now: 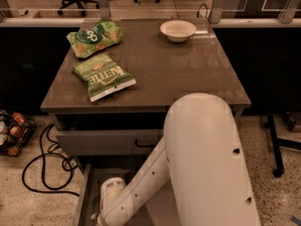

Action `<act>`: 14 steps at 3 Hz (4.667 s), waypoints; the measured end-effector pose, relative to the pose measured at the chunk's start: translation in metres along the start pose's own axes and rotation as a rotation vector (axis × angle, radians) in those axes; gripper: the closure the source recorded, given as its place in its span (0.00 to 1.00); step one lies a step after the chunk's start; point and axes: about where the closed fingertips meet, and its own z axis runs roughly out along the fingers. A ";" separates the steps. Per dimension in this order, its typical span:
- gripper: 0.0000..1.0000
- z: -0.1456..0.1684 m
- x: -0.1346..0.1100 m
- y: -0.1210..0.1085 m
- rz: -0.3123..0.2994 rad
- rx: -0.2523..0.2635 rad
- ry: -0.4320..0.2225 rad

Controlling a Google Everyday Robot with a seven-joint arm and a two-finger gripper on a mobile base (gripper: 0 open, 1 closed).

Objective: Pick water bottle from middle drawer and place on counter

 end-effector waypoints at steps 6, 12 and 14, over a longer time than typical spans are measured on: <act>1.00 -0.166 0.063 -0.085 0.047 0.022 -0.484; 1.00 -0.272 0.093 -0.155 -0.059 -0.090 -0.962; 1.00 -0.361 0.082 -0.172 -0.208 0.068 -1.033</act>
Offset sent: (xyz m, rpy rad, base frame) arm 0.0208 -0.0301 0.0710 0.0653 -0.1338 -0.0049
